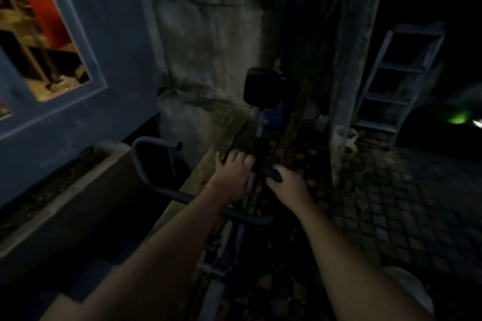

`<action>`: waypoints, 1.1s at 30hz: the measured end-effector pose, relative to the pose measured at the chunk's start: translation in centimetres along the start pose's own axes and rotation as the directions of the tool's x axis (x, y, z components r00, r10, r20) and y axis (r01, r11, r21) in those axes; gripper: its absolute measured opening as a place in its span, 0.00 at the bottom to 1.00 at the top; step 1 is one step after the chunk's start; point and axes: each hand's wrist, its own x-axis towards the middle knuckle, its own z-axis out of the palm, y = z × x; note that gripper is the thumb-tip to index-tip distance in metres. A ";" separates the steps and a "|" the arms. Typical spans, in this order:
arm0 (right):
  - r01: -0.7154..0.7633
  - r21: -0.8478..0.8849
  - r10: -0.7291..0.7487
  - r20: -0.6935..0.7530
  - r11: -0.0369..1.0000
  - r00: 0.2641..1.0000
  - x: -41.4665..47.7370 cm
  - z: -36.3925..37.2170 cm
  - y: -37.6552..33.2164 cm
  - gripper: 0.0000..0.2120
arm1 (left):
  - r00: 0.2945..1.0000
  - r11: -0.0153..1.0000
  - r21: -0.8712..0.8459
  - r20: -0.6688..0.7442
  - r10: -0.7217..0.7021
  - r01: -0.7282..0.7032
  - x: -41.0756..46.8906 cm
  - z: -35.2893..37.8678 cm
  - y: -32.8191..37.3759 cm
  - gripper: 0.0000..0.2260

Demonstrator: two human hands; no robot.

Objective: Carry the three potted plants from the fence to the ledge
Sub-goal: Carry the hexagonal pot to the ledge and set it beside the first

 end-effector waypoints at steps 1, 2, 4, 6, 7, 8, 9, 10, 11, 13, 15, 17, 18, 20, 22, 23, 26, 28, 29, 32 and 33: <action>-0.001 0.052 0.000 0.020 0.999 1.000 -0.2 -0.3 0.5 0.07 | 1.000 1.000 -0.021 -0.014 -0.016 0.016 0.8 -0.1 0.0 0.26; 0.005 0.085 -0.009 0.043 0.996 0.999 -0.4 -0.4 1.2 0.07 | 0.999 0.999 -0.042 -0.031 -0.023 0.022 1.5 0.0 -0.1 0.22; 0.000 0.179 -0.021 0.115 0.984 0.993 -0.2 -0.5 2.9 0.07 | 0.999 0.999 -0.043 -0.031 -0.013 0.012 2.8 0.0 -0.5 0.19; -0.035 0.324 -0.044 0.231 0.945 0.972 0.4 -1.2 4.7 0.06 | 1.000 0.998 -0.066 0.007 -0.007 0.007 3.7 -0.2 -0.8 0.16; -0.040 0.365 -0.078 0.304 0.930 0.949 1.0 -1.8 5.5 0.05 | 0.999 0.998 -0.055 0.040 -0.011 0.013 4.2 -0.6 -0.8 0.14; -0.016 0.360 -0.126 0.370 0.933 0.920 2.0 -2.4 6.2 0.04 | 0.997 0.999 -0.024 0.080 -0.019 0.021 4.6 -0.9 -0.9 0.11; 0.026 0.317 -0.170 0.436 0.948 0.884 3.1 -3.1 6.6 0.05 | 0.991 0.999 0.004 0.122 -0.045 0.044 5.1 -1.3 -0.8 0.07; 0.079 0.266 -0.207 0.499 0.961 0.842 4.2 -3.8 6.8 0.07 | 0.985 0.998 0.012 0.160 -0.070 0.069 5.5 -1.6 -0.7 0.04; 0.140 0.211 -0.236 0.553 0.967 0.799 5.0 -4.7 6.8 0.09 | 0.974 0.994 0.016 0.200 -0.108 0.107 5.7 -1.8 -0.4 0.06; 0.255 0.154 -0.295 0.597 0.955 0.746 7.2 -6.3 7.6 0.09 | 0.941 0.985 0.061 0.290 -0.175 0.164 6.2 -2.5 0.6 0.16; 0.315 0.170 -0.354 0.572 0.934 0.740 9.4 -8.3 9.0 0.07 | 0.859 0.967 0.112 0.443 -0.256 0.230 7.0 -3.5 1.9 0.15; 0.342 0.208 -0.399 0.533 0.917 0.747 11.7 -11.0 10.8 0.03 | 0.743 0.939 0.072 0.592 -0.312 0.337 8.6 -4.4 3.9 0.12; 0.346 0.215 -0.408 0.512 0.913 0.756 12.8 -12.4 11.8 0.03 | 0.712 0.927 0.031 0.631 -0.308 0.373 9.8 -4.8 5.2 0.14; 0.331 0.214 -0.394 0.491 0.919 0.777 15.1 -15.2 14.1 0.05 | 0.746 0.911 -0.075 0.603 -0.282 0.405 12.9 -5.2 8.5 0.16; 0.323 0.220 -0.389 0.434 0.920 0.813 17.0 -17.7 16.9 0.06 | 0.855 0.877 -0.281 0.464 -0.231 0.390 16.6 -5.1 11.9 0.19; 0.338 0.215 -0.397 0.374 0.916 0.838 18.1 -18.9 18.5 0.08 | 0.911 0.876 -0.358 0.369 -0.184 0.322 18.5 -5.0 13.4 0.23; 0.372 0.138 -0.394 0.227 0.918 0.891 20.8 -22.9 24.0 0.19 | 0.993 0.930 -0.355 0.090 -0.070 0.097 24.8 -5.1 17.6 0.28; 0.355 0.059 -0.360 0.145 0.933 0.922 22.5 -26.0 27.3 0.29 | 0.996 0.896 -0.444 -0.090 -0.026 -0.017 28.9 -5.5 20.3 0.25; 0.323 0.024 -0.324 0.101 0.946 0.941 23.4 -27.8 28.9 0.32 | 0.986 0.868 -0.492 -0.164 -0.011 -0.073 31.0 -5.9 21.8 0.25; 0.214 -0.003 -0.214 -0.022 0.977 0.977 26.4 -32.8 33.9 0.32 | 0.968 0.826 -0.529 -0.241 0.072 -0.193 38.3 -5.6 25.8 0.24; 0.182 -0.005 -0.182 -0.050 0.983 0.982 27.5 -34.3 35.5 0.32 | 0.968 0.821 -0.533 -0.232 0.093 -0.207 41.0 -5.3 27.1 0.24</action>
